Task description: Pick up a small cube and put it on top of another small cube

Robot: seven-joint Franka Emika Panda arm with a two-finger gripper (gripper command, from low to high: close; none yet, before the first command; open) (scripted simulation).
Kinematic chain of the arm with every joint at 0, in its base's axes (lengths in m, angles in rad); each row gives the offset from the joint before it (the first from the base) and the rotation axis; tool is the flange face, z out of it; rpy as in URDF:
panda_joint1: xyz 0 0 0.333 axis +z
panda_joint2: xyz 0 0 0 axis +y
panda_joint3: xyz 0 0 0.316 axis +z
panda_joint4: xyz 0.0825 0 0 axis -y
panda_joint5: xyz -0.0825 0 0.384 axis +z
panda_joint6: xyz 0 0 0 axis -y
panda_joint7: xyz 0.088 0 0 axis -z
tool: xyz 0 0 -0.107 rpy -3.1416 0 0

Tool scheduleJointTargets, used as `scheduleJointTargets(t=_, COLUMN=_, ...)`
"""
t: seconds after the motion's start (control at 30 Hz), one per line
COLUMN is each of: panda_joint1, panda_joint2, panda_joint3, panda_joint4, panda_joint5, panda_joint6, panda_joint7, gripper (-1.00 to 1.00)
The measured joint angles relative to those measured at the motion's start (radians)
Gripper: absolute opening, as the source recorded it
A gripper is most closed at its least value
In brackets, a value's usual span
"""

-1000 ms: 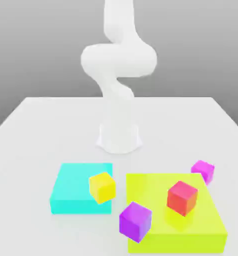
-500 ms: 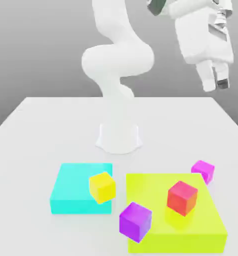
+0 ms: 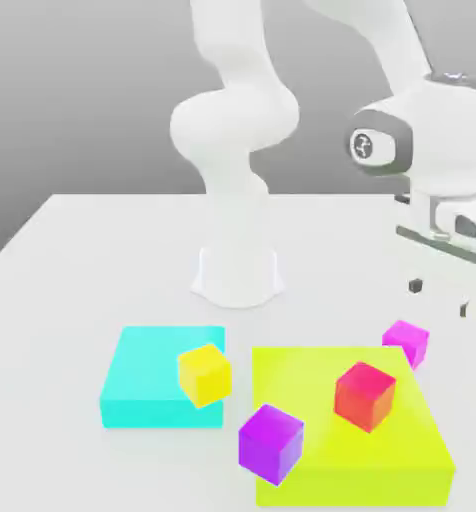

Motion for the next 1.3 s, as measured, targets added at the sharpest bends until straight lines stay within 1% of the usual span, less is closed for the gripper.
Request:
scheduleJointTargets(t=0.1, panda_joint1=0.037, panda_joint2=0.078, panda_joint3=0.018, panda_joint4=-0.028, panda_joint5=-0.030, panda_joint6=0.061, panda_joint7=-0.069, gripper=0.00)
scheduleJointTargets(t=0.3, panda_joint1=0.051, panda_joint2=0.288, panda_joint3=-0.006, panda_joint4=0.001, panda_joint5=-0.063, panda_joint6=0.236, panda_joint7=-0.060, gripper=0.00)
scheduleJointTargets(t=0.33, panda_joint1=0.054, panda_joint2=0.318, panda_joint3=-0.010, panda_joint4=0.005, panda_joint5=-0.064, panda_joint6=0.261, panda_joint7=-0.059, gripper=-1.00)
scheduleJointTargets(t=0.57, panda_joint1=0.055, panda_joint2=0.323, panda_joint3=-0.011, panda_joint4=0.006, panda_joint5=-0.065, panda_joint6=0.262, panda_joint7=-0.058, gripper=-1.00)
scheduleJointTargets(t=0.83, panda_joint1=0.052, panda_joint2=0.070, panda_joint3=-0.002, panda_joint4=-0.029, panda_joint5=-0.034, panda_joint6=0.046, panda_joint7=-0.097, gripper=-1.00)
scheduleJointTargets(t=1.03, panda_joint1=-0.042, panda_joint2=-0.004, panda_joint3=-0.088, panda_joint4=0.069, panda_joint5=-0.048, panda_joint6=-0.123, panda_joint7=-0.350, gripper=-1.00)
scheduleJointTargets(t=1.3, panda_joint1=-0.147, panda_joint2=-0.075, panda_joint3=-0.238, panda_joint4=0.221, panda_joint5=-0.093, panda_joint6=-0.343, panda_joint7=-0.713, gripper=-1.00)
